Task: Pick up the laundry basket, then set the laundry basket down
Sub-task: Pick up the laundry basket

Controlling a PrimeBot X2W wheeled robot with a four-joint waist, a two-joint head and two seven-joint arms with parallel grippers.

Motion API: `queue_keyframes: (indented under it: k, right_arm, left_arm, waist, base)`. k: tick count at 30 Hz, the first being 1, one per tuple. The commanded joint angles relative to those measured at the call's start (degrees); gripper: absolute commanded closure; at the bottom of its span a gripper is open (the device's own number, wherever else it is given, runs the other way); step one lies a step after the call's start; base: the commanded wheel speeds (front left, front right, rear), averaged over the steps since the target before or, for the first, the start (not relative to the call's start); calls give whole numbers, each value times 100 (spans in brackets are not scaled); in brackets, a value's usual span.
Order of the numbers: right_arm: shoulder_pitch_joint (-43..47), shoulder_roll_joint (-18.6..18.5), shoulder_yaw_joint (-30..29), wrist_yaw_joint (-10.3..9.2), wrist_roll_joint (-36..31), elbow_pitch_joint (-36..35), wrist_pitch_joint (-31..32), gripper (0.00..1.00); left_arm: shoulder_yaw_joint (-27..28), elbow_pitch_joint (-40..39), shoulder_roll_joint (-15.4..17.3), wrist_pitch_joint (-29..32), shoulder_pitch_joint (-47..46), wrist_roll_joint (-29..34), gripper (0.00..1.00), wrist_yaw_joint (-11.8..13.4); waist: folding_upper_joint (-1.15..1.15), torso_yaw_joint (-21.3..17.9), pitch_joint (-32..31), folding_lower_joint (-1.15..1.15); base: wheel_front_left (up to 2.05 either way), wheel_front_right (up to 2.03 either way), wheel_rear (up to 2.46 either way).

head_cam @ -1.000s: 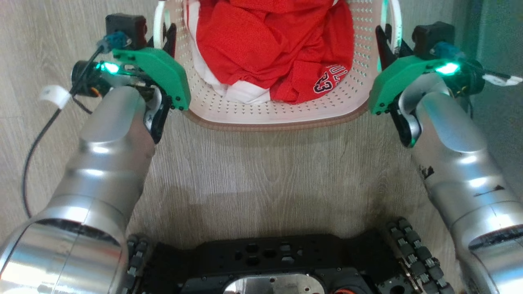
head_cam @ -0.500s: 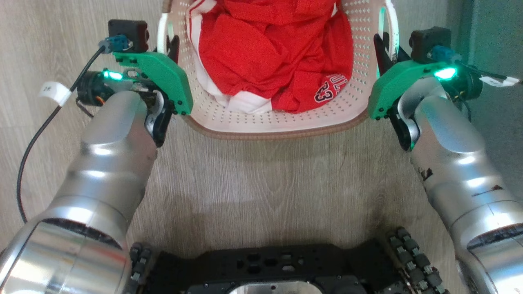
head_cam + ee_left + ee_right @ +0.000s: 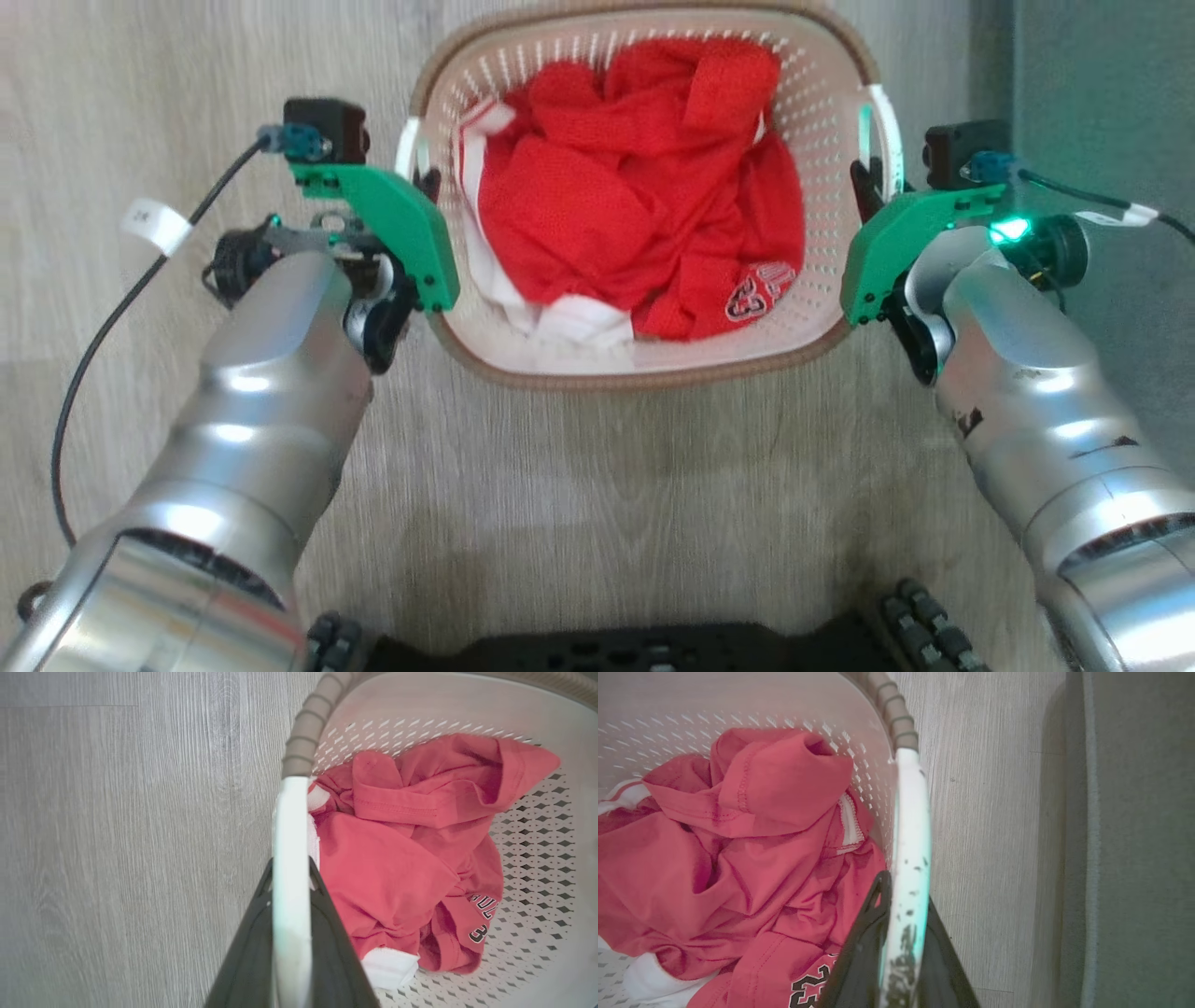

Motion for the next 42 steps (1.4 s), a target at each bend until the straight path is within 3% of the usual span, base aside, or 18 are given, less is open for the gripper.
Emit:
queue_keyframes:
  k: [1,24,42]
  right_arm:
    - [26,23,90,-16,77,11,61,100]
    - [466,25,847,-16,1253,120,1694,100]
    - [702,26,836,-16,1543,280,2683,100]
  left_arm:
    - [2,-114,278,93,122,-110,100,-2]
    - [-469,-53,570,1360,590,-1390,100,-2]
    - [-621,185,642,2112,854,-1885,100,-2]
  waist:
    - [0,6,-302,0]
    - [0,-74,-2327,0]
    - [0,-55,-3481,0]
  base:
    - [0,0,0]
    - [0,0,0]
    - [0,0,0]
